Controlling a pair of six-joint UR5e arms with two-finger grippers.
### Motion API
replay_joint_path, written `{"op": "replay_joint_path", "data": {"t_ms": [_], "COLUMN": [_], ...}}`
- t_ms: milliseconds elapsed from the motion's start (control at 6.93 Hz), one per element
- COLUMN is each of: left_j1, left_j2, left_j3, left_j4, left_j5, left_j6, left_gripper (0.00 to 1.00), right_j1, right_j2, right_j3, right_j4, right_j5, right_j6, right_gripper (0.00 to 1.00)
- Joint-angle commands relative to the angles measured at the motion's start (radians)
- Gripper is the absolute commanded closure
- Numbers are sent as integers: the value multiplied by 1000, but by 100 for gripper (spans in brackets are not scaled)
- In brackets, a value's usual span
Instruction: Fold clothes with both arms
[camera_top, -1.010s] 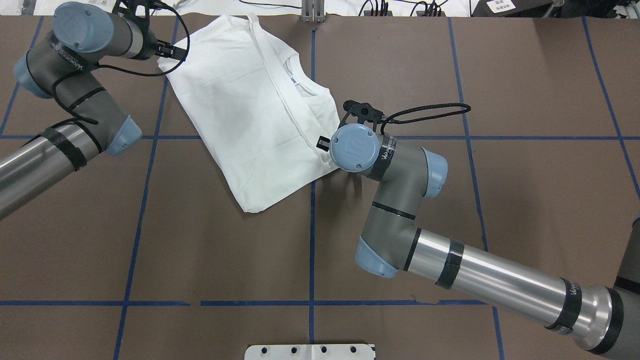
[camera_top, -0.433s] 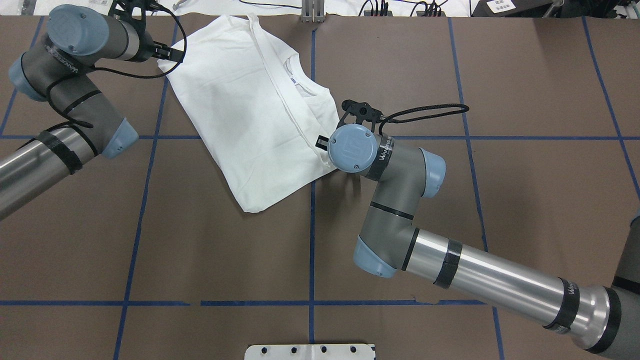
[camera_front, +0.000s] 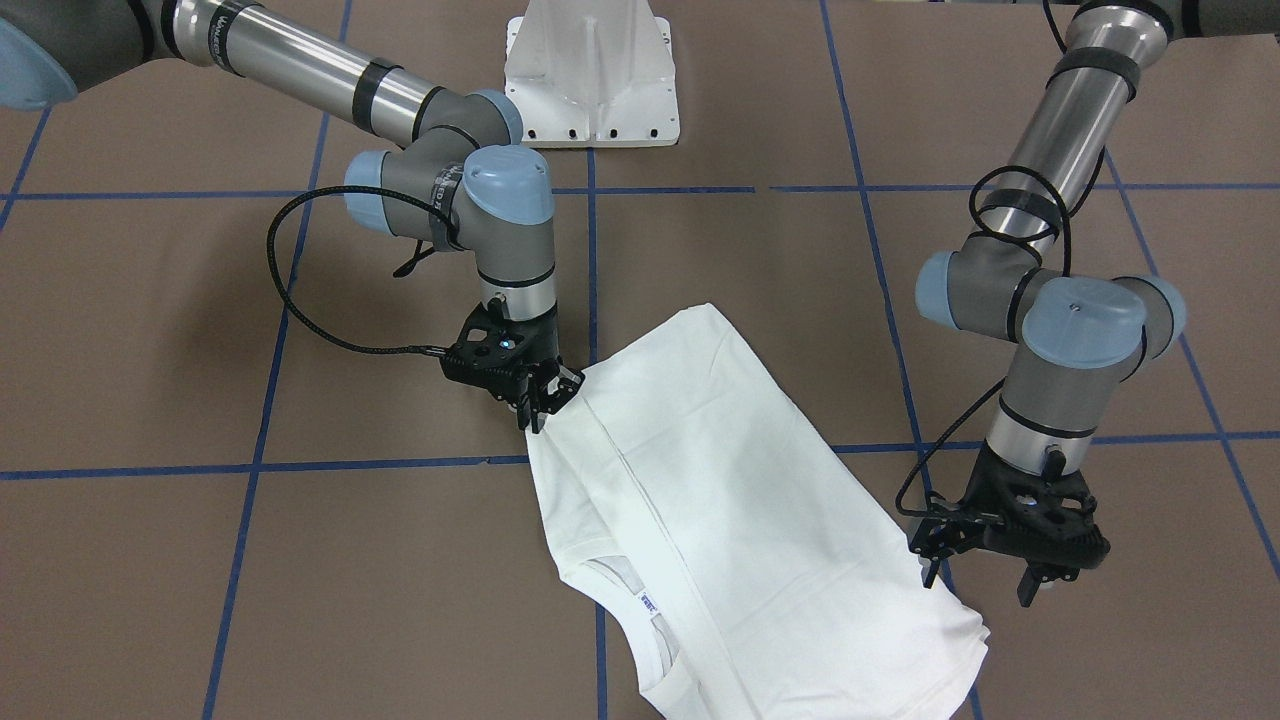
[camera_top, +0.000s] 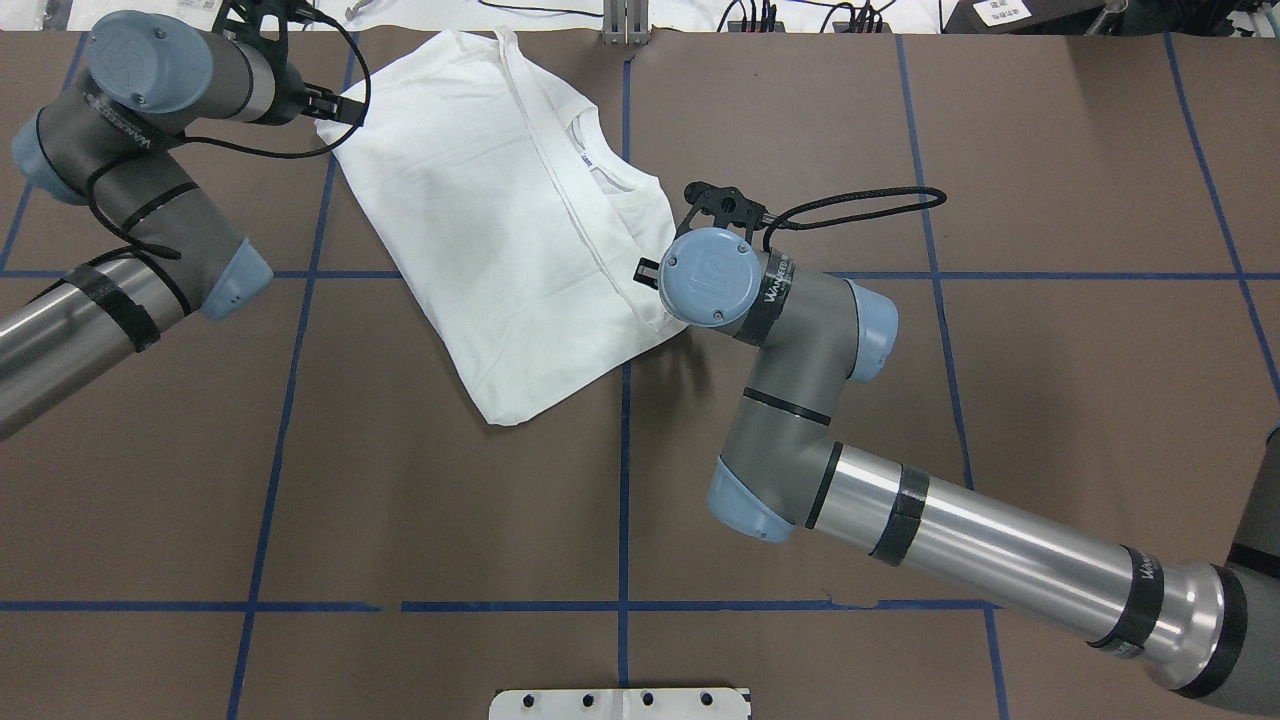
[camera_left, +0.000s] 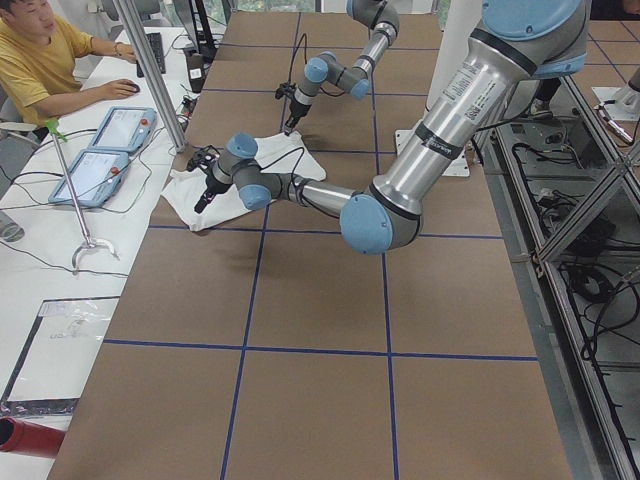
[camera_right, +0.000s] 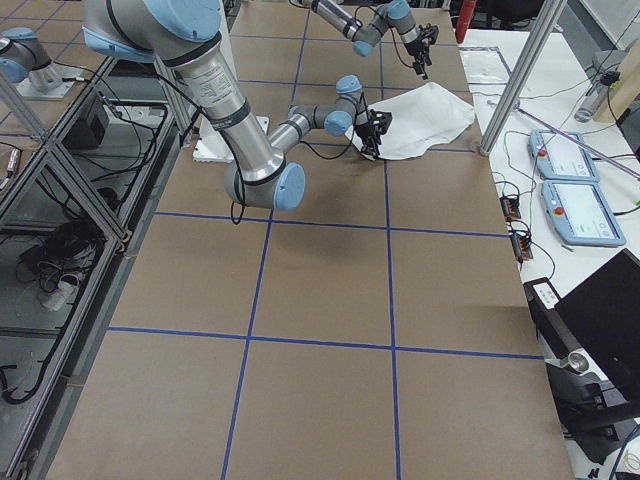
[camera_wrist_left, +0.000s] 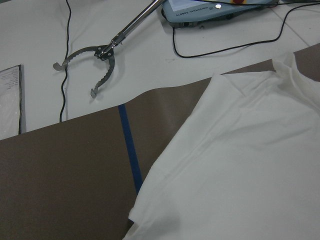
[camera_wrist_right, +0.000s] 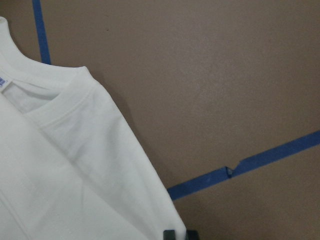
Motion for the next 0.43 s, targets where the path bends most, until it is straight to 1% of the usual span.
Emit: {"op": "replay_joint_path", "data": {"t_ms": [0, 144, 289], "left_j1": [-2, 0, 0], "left_j2": [14, 14, 22], "left_j3": [-26, -27, -33], "left_j4": [0, 0, 0], "left_j5": [0, 0, 0], "left_j6": [-1, -1, -1], "left_gripper": [0, 0, 0], "right_j1": [7, 7, -7], "right_j2": [-30, -105, -171], "right_j3": [60, 179, 324], "right_j4": [-21, -73, -156], "right_j5": [13, 32, 22], "right_j6": [-4, -31, -31], "right_gripper": [100, 100, 100]}}
